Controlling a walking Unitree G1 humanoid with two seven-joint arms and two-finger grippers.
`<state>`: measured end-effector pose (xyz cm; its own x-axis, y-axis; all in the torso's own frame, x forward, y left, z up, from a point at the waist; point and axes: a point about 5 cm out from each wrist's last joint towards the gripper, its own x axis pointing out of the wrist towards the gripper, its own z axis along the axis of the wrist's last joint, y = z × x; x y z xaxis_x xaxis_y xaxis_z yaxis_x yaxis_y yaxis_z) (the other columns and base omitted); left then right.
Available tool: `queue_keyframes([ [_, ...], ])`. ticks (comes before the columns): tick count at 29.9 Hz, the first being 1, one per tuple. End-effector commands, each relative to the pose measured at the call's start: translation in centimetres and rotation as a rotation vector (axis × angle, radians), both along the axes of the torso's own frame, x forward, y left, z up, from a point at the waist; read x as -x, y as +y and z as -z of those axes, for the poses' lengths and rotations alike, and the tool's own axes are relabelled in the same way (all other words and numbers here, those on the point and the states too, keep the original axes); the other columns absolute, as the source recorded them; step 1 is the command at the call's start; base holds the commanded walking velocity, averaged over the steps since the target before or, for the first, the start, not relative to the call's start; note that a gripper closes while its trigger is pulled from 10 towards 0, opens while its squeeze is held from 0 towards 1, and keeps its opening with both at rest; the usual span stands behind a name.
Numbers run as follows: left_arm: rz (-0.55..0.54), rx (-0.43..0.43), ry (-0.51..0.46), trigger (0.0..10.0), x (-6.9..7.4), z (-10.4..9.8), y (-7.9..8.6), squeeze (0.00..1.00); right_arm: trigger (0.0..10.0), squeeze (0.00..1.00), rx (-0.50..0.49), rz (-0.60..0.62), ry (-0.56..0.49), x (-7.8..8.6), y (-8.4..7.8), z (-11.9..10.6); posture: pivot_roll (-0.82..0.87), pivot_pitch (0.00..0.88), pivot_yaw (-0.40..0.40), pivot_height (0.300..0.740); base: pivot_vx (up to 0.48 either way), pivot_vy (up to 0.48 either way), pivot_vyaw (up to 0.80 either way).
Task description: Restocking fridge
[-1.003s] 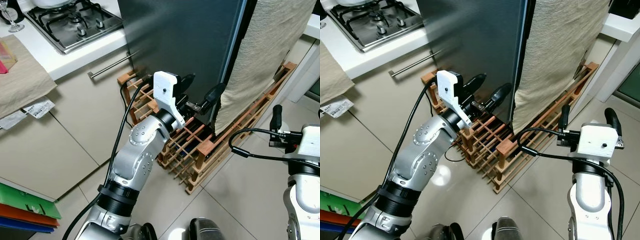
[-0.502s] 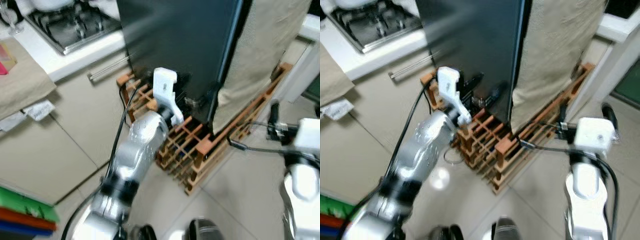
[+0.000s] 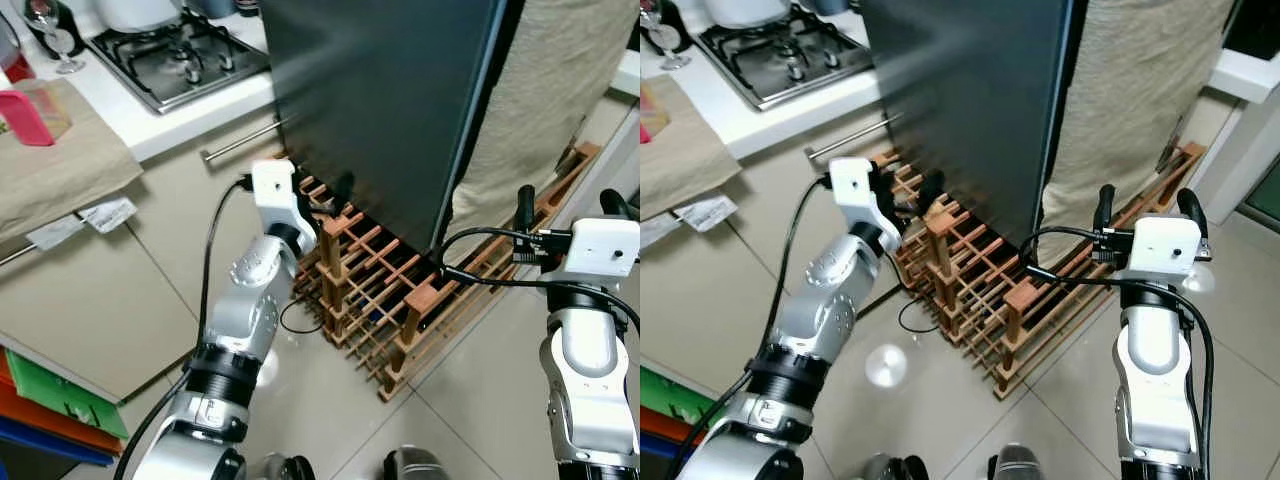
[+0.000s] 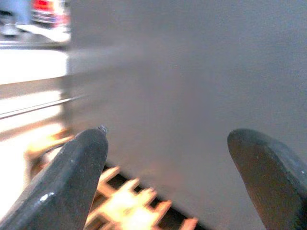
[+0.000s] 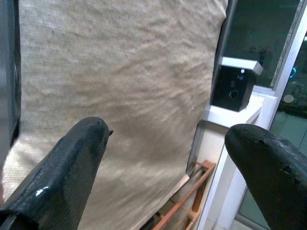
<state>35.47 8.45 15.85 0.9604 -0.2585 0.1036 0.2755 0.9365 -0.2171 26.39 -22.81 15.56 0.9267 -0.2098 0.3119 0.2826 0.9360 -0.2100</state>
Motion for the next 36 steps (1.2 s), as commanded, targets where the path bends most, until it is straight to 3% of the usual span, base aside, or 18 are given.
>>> queue_keyframes([
  [1, -0.045, -0.061, 0.056, 10.0, -0.4, 1.5, 0.6, 0.00, 10.0, 0.00, -0.053, 0.010, 0.080, -0.2, -0.7, 1.9, -0.28, 0.039, 0.094, 0.740, 0.000, 0.000, 0.00],
  [2, -0.051, -0.097, 0.074, 10.0, -0.5, 2.1, 0.7, 0.00, 10.0, 0.00, -0.083, 0.008, 0.126, -0.4, -1.0, 3.0, -0.28, 0.035, 0.094, 0.740, 0.000, 0.000, 0.00],
  [5, 0.058, -0.349, 0.332, 10.0, 0.0, 7.5, -0.3, 0.00, 10.0, 0.00, -0.214, 0.026, 0.367, -0.7, -2.3, 8.3, -0.27, 0.024, 0.089, 0.740, 0.000, 0.000, 0.00],
  [6, 0.099, -0.332, 0.439, 10.0, 0.8, 9.3, -0.3, 0.00, 10.0, 0.00, -0.253, 0.015, 0.461, -0.7, -2.5, 10.0, -0.26, 0.022, 0.086, 0.740, 0.000, 0.000, 0.00],
  [7, 0.114, -0.367, 0.522, 10.0, 1.7, 11.1, -0.2, 0.00, 10.0, 0.00, -0.256, 0.030, 0.529, -0.5, -2.9, 11.3, -0.27, 0.020, 0.085, 0.740, 0.000, 0.000, 0.00],
  [8, 0.114, -0.367, 0.522, 10.0, 1.7, 11.1, -0.2, 0.00, 10.0, 0.00, -0.256, 0.030, 0.529, -0.5, -2.9, 11.3, -0.27, 0.020, 0.085, 0.740, 0.000, 0.000, 0.00],
  [9, 0.097, -0.384, 0.623, 10.0, 3.0, 13.3, 0.3, 0.00, 10.0, 0.00, -0.275, 0.033, 0.684, 0.0, -3.4, 13.8, -0.27, 0.011, 0.090, 0.740, 0.000, 0.000, 0.00],
  [11, 0.077, -0.397, 0.722, 10.0, 4.6, 15.3, 0.8, 0.00, 10.0, 0.00, -0.346, 0.032, 0.884, 1.6, -3.5, 16.8, -0.28, 0.004, 0.090, 0.740, 0.000, 0.000, 0.00],
  [12, 0.077, -0.397, 0.722, 10.0, 4.6, 15.3, 0.8, 0.00, 10.0, 0.00, -0.346, 0.032, 0.884, 1.6, -3.5, 16.8, -0.28, 0.004, 0.090, 0.740, 0.000, 0.000, 0.00],
  [13, 0.081, -0.442, 0.839, 10.0, 6.8, 17.6, 1.4, 0.00, 10.0, 0.00, -0.392, 0.110, 1.055, 4.1, -3.9, 19.3, -0.29, 0.000, 0.091, 0.740, 0.000, 0.000, 0.00],
  [15, 0.088, -0.509, 0.990, 10.0, 9.9, 20.3, 2.5, 0.00, 10.0, 0.00, -0.372, 0.134, 1.228, 6.9, -3.8, 21.4, -0.30, 0.000, 0.095, 0.740, 0.000, 0.000, 0.00],
  [18, 0.097, -0.603, 1.163, 10.0, 13.7, 22.8, 4.2, 0.00, 10.0, 0.00, -0.261, 0.140, 1.392, 9.7, -3.7, 23.0, -0.32, 0.000, 0.097, 0.740, 0.000, 0.000, 0.00],
  [20, 0.110, -0.581, 1.192, 10.0, 14.4, 23.2, 4.2, 0.00, 10.0, 0.00, -0.235, 0.133, 1.390, 9.6, -3.8, 22.9, -0.32, 0.000, 0.094, 0.740, 0.000, 0.000, 0.00],
  [21, 0.105, -0.550, 1.195, 10.0, 14.5, 23.2, 4.1, 0.00, 10.0, 0.00, -0.214, 0.113, 1.358, 8.7, -3.8, 22.5, -0.31, 0.000, 0.087, 0.740, 0.000, 0.000, 0.00],
  [23, 0.084, -0.499, 1.184, 10.0, 14.1, 23.0, 3.8, 0.00, 10.0, 0.00, -0.185, 0.085, 1.295, 6.8, -3.8, 21.6, -0.31, 0.000, 0.082, 0.740, 0.000, 0.000, 0.32],
  [27, 0.066, -0.466, 1.168, 10.0, 13.6, 22.7, 3.6, 0.00, 10.0, 0.00, -0.123, 0.025, 1.279, 5.1, -3.0, 20.9, -0.29, 0.000, 0.078, 0.740, 0.000, 0.000, 0.60],
  [31, 0.086, -0.474, 1.135, 10.0, 12.9, 22.3, 3.0, 0.00, 10.0, 0.00, -0.078, -0.015, 1.276, 4.7, -2.3, 20.9, -0.27, 0.009, 0.069, 0.740, 0.000, 0.000, 0.55],
  [36, 0.100, -0.447, 1.103, 10.0, 12.3, 21.9, 2.1, 0.00, 10.0, 0.00, -0.093, -0.032, 1.282, 5.3, -2.0, 21.3, -0.26, 0.019, 0.067, 0.740, 0.000, 0.000, 0.49],
])
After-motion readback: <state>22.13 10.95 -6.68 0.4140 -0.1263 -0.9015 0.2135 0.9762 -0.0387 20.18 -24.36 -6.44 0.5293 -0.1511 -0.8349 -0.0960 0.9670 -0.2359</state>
